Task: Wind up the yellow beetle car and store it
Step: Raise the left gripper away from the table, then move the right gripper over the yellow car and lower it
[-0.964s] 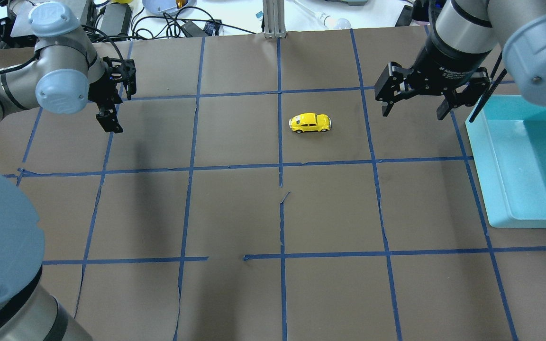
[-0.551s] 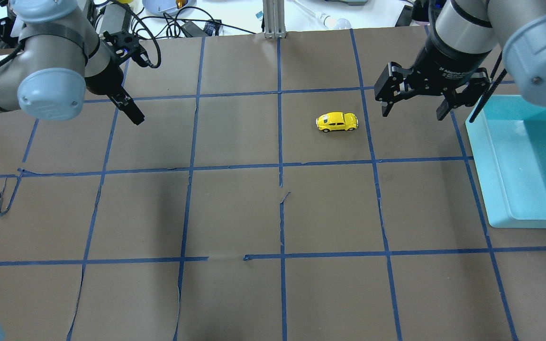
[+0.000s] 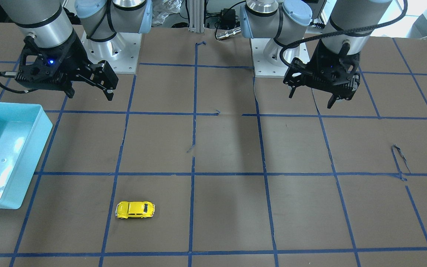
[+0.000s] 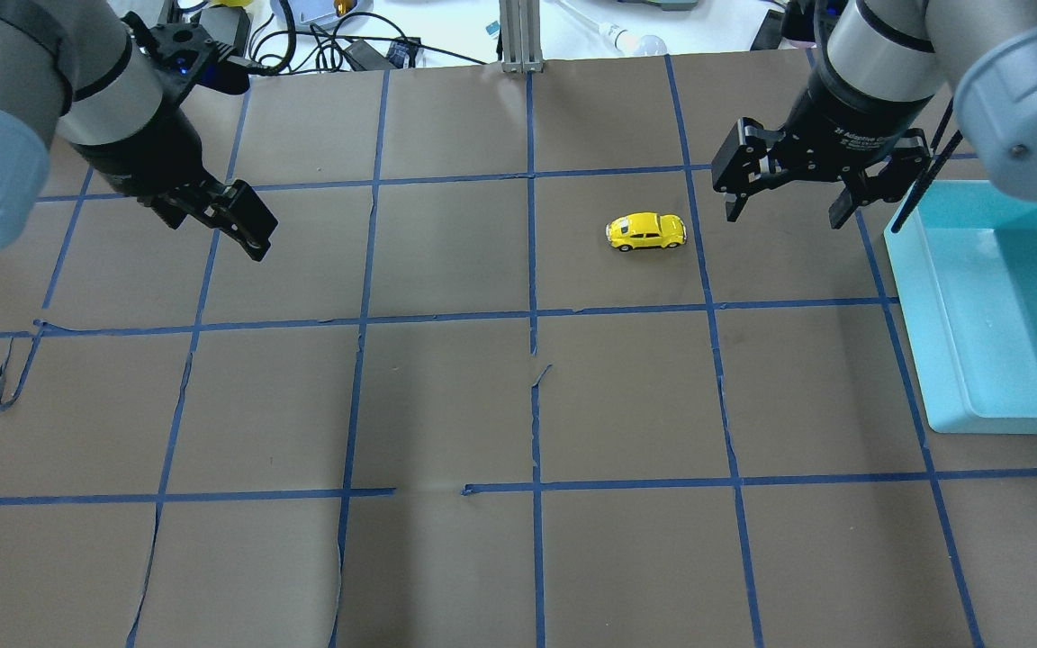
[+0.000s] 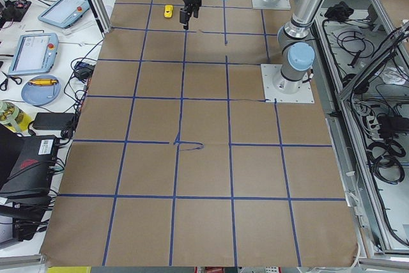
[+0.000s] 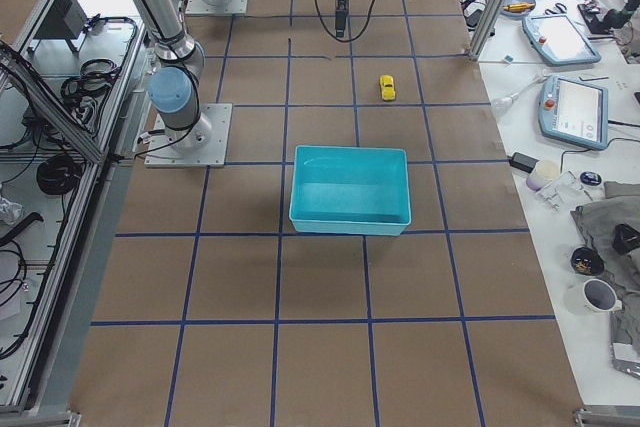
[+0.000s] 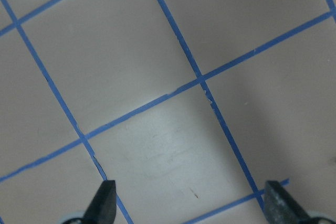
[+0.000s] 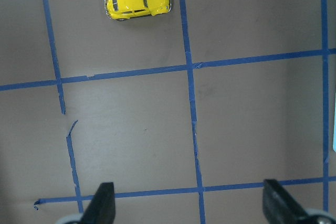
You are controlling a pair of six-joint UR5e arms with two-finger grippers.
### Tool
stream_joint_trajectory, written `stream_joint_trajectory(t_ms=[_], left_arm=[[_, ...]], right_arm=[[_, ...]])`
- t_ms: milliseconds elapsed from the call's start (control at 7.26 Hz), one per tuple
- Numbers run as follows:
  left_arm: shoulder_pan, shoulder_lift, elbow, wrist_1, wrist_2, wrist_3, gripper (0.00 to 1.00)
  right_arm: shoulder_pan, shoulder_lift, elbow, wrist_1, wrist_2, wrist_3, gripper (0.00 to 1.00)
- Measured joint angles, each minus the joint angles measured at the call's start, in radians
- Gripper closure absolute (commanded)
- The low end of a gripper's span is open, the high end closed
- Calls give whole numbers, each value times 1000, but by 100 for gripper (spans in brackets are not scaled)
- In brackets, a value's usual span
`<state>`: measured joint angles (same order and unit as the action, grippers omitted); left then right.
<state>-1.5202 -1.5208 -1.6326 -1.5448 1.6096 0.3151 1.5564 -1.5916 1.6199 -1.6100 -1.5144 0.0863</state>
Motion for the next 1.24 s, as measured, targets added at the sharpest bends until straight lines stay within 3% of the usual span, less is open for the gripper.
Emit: stream_joint_trajectory(t_ms=[413,551,964,1240], left_arm=[[-29,5,79,-56,3,-187,0],[-44,-3,99,-77,4,-221,0],[-72,-6,104,-84,1,-260,0],[-67,-2,98,-83,-1,-261,0]], right_arm=[[4,51,8,-36,7,-5,0],[8,96,10,-108,7,-31,0],[14,235,11,-363,8,-352,0],[34,338,11,-520,17,-712,0]])
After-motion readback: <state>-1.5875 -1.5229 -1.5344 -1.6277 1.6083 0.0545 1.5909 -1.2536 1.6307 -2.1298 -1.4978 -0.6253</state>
